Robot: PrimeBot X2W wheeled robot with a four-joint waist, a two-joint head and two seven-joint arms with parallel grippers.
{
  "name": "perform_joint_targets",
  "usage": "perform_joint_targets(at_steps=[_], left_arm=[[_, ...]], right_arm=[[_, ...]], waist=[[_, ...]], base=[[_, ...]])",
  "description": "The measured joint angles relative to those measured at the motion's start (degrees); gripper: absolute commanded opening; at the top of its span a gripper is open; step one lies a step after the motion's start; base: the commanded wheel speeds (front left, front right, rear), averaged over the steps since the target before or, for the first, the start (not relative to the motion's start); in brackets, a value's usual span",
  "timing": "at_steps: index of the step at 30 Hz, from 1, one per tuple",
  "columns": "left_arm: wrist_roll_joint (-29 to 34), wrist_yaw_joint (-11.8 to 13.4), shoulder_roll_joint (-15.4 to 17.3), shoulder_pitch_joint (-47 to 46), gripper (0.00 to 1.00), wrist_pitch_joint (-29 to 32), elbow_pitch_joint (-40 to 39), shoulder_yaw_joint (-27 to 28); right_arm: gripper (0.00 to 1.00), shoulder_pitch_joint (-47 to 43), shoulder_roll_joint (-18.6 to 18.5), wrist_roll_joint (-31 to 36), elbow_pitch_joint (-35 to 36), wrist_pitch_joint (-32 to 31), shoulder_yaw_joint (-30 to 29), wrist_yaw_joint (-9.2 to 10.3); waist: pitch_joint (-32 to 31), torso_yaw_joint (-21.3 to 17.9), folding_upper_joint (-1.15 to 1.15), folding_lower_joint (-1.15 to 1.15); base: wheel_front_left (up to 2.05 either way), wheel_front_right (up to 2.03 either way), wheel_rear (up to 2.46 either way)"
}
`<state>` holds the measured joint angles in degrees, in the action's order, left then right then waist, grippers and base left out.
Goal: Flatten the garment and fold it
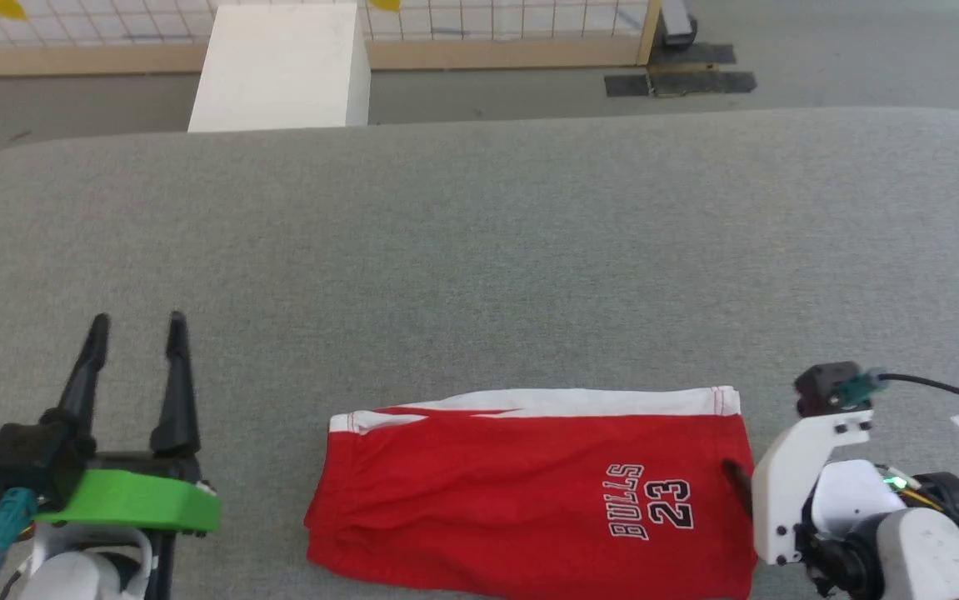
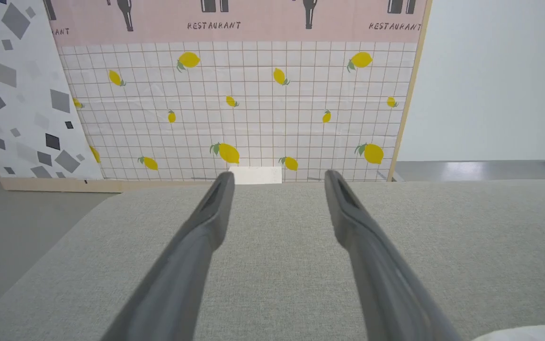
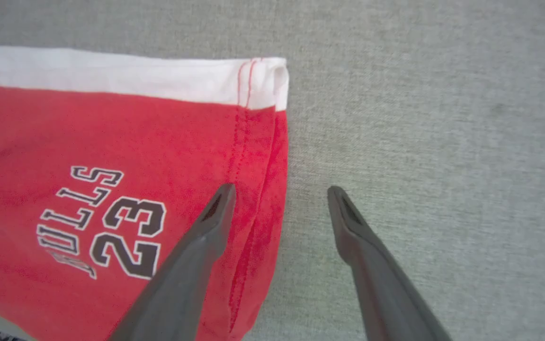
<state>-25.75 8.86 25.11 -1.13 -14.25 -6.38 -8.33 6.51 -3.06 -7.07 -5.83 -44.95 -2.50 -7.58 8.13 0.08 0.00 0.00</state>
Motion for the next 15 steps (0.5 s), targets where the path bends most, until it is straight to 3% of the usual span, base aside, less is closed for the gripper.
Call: perform_joint_targets(at_steps=[9, 10, 12, 15], left_arm=[[3.7, -3.4, -5.1, -1.3, 1.00, -0.3, 1.2, 2.9], [3.9, -3.8, -5.4, -1.2, 1.00, -0.3, 1.3, 3.3], [4.8, -4.6, -6.0, -1.2, 1.00, -0.3, 1.3, 4.3], [6.1, -5.8, -7.0, -1.0, 1.00, -0.3, 1.4, 5.5]], right_arm=[[0.98, 2.5, -0.2, 0.0, -5.6, 0.1, 3.4, 0.01], [0.44, 2.8, -0.2, -0.1, -5.9, 0.1, 3.4, 0.01], [0.00, 3.2, -0.4, -0.4, -6.5, 0.5, 3.7, 0.01], [0.00, 3.7, -1.1, -1.2, -6.9, 1.2, 3.7, 0.01]], waist=[[1.8, 1.1, 0.00, 0.00], [1.9, 1.1, 0.00, 0.00], [1.9, 1.1, 0.00, 0.00], [1.8, 1.0, 0.00, 0.00]], base=[[0.00, 0.00, 0.00], [0.00, 0.00, 0.00], [0.00, 0.00, 0.00], [0.00, 0.00, 0.00]])
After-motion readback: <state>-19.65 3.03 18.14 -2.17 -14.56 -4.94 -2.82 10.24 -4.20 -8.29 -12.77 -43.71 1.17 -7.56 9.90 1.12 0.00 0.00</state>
